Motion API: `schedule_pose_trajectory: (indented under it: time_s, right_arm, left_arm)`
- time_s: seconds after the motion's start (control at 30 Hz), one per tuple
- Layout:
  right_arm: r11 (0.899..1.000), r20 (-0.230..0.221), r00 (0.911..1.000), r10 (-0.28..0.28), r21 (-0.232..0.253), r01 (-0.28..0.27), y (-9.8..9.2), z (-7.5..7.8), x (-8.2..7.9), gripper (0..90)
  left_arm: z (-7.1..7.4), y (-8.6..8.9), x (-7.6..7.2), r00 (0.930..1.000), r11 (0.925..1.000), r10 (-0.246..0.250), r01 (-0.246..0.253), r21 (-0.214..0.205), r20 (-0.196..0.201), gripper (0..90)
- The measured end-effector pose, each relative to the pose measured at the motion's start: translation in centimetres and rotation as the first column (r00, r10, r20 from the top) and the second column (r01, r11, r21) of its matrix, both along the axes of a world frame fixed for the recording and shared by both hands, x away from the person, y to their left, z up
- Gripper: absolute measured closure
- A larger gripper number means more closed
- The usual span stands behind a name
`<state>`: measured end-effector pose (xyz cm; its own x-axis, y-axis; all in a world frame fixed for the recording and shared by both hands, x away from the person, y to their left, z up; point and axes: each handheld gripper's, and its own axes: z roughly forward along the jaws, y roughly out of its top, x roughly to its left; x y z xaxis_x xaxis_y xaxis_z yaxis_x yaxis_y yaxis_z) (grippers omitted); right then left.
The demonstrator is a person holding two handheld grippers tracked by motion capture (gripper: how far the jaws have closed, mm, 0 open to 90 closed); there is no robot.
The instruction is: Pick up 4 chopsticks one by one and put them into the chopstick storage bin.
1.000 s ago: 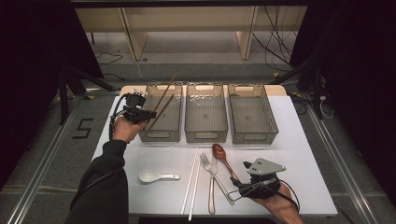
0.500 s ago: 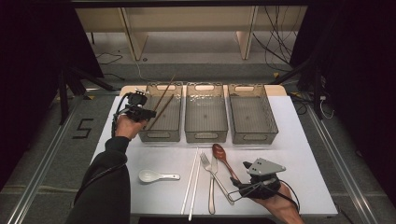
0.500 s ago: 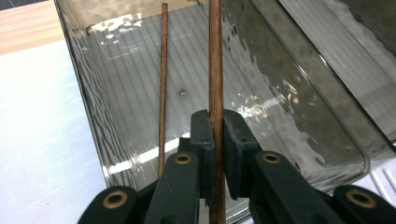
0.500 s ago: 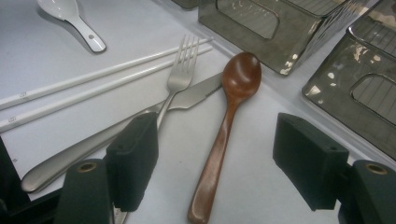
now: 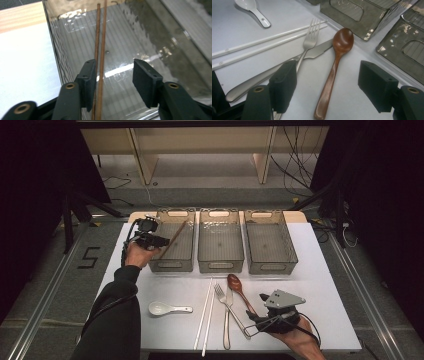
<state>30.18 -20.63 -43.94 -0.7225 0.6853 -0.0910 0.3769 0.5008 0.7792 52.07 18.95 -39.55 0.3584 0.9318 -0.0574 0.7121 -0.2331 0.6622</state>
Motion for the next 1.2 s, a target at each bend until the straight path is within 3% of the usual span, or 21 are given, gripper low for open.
schedule_pose_trajectory:
  time_s: [0.3, 0.53, 0.63, 0.9, 1.2]
  right_arm:
    - [1.000, 0.004, 1.0000, -0.008, 0.004, 0.008, -0.2, 0.2, 0.0, 32.0]
    - [1.000, 0.003, 0.9999, -0.016, 0.000, 0.016, -0.3, 0.2, 0.0, 31.8]
    - [1.000, 0.002, 0.9997, -0.025, 0.007, 0.025, -0.4, 0.3, -0.1, 31.8]
    - [0.998, -0.004, 0.9986, -0.053, 0.026, 0.053, -0.9, 0.4, -0.2, 31.4]
    - [0.997, -0.008, 0.9976, -0.068, 0.031, 0.068, -1.5, 0.2, -0.4, 31.2]
  left_arm:
    - [1.7, -0.4, -2.2, 0.9995, 0.9976, -0.021, 0.019, -0.066, -0.025, 35.9]
    - [2.2, -0.8, -5.7, 0.9991, 0.9924, -0.035, 0.032, -0.119, -0.024, 28.3]
    - [2.0, -1.3, -7.2, 0.9983, 0.9914, -0.049, 0.045, -0.123, -0.031, 26.1]
    - [0.5, -3.2, -10.5, 0.9960, 0.9913, -0.080, 0.076, -0.107, -0.040, 23.5]
    - [-1.4, -5.9, -12.7, 0.9822, 0.9887, -0.148, 0.144, -0.041, -0.115, 23.7]
